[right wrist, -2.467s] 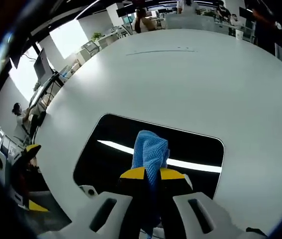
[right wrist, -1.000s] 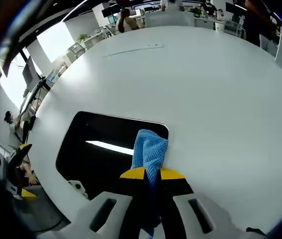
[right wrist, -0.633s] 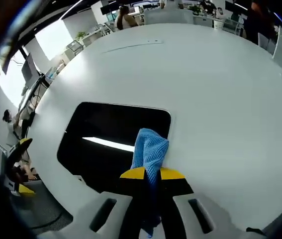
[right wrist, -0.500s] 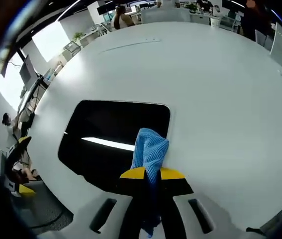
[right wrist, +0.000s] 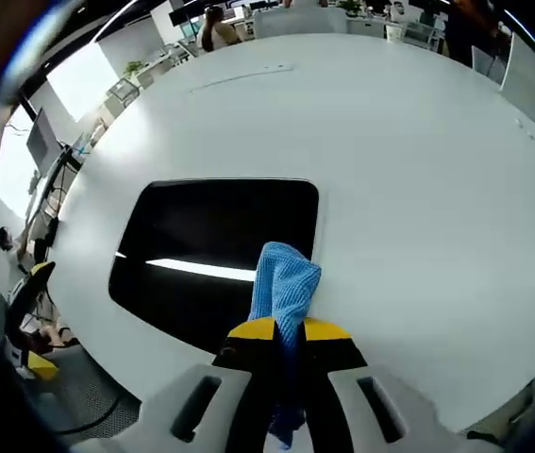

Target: Wipe the mirror surface with the cleaning cloth until all visible marks leave the cleaned area.

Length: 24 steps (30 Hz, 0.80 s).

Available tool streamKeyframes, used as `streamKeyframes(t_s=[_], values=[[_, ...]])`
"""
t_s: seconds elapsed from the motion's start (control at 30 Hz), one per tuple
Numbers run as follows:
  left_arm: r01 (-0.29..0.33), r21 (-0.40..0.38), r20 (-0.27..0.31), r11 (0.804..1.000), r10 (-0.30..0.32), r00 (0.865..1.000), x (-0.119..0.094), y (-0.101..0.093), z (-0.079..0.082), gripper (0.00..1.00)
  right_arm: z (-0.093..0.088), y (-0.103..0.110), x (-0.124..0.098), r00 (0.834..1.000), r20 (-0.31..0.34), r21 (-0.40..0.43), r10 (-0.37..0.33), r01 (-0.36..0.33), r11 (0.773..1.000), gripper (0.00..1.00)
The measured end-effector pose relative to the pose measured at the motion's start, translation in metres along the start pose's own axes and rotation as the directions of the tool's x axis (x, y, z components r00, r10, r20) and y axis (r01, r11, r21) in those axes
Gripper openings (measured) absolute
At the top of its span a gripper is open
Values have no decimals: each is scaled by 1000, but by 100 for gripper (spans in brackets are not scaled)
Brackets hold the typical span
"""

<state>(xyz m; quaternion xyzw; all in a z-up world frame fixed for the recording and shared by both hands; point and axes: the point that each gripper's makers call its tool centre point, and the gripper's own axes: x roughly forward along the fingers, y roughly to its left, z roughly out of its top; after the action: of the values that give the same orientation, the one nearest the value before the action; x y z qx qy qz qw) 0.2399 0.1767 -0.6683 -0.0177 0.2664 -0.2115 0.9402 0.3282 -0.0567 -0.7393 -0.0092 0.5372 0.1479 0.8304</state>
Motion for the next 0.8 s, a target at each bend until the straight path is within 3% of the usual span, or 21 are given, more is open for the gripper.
streamKeyframes(t_s=[0.17,0.4,0.8], values=[[-28,12,24,1000,28,999,-3,6,3,99,2,5,1,1000,10,7,-16,16,1000,2],[2,46,29,999,-3,1000,0,-1,4,98,3,24,5,1000,8,7,-14,14,1000,2],[13,35,29,999,-14,999,1,-2,3,98,11,73,16,1000,-3,-35,18,-18,999,3]])
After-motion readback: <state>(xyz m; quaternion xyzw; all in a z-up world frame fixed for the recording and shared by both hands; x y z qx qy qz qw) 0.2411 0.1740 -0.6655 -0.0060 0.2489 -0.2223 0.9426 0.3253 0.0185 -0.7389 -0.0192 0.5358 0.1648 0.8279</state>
